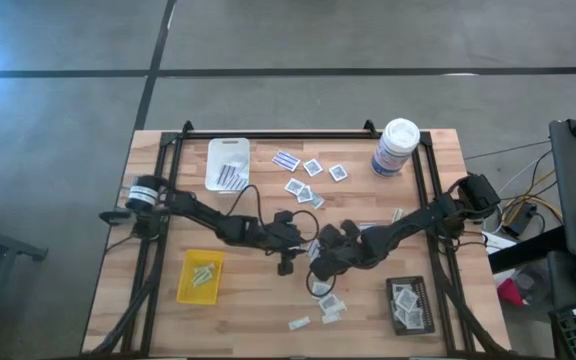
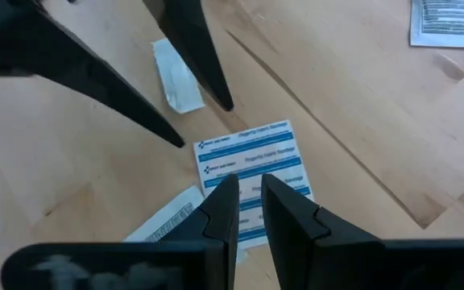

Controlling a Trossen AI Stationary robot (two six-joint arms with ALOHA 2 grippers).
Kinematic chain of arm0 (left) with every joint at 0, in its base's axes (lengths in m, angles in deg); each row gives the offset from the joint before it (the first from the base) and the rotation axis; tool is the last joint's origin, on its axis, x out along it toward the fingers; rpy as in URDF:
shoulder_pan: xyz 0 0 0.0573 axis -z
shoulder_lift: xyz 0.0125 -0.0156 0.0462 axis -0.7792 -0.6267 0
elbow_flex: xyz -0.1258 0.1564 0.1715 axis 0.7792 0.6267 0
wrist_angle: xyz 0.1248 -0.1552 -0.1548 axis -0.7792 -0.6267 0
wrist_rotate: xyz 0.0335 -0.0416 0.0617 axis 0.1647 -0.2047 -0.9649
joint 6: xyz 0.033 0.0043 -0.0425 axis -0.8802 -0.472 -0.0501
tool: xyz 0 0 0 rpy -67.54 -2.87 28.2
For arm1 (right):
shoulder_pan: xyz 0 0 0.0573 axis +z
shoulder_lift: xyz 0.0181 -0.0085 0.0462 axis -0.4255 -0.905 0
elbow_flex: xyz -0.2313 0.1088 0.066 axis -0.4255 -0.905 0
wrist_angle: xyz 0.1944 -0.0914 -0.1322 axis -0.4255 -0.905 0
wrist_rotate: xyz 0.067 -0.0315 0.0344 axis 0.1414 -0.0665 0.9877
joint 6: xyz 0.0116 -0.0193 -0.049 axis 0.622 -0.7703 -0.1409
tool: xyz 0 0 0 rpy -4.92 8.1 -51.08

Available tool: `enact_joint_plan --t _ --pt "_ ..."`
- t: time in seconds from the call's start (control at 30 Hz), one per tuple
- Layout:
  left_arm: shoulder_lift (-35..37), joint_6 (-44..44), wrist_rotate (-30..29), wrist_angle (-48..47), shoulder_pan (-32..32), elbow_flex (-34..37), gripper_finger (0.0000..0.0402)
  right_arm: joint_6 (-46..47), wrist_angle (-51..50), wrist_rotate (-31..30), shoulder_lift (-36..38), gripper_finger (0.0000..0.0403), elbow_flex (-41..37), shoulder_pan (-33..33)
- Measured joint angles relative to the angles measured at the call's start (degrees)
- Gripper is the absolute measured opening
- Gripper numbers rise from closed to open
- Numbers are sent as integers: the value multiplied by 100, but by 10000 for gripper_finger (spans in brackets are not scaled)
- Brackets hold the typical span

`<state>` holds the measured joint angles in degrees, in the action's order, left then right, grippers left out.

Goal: Pick & Place First Aid Supplies
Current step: Put the blue bandage into the white bin

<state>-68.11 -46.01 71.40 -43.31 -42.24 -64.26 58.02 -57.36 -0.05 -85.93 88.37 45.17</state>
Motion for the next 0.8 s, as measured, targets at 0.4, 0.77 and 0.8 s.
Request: enact_joint_plan --t 0.4,0.77,0.8 --pt "-506 -20 -10 293 -124 -94 122 -16 0 15 0 52 -7 -2" --pt "-642 430 -95 -28 -175 -118 122 -350 -19 17 0 52 -20 -2" --pt "-628 520 -116 -120 -173 -121 122 -281 -22 15 0 52 -20 -4"
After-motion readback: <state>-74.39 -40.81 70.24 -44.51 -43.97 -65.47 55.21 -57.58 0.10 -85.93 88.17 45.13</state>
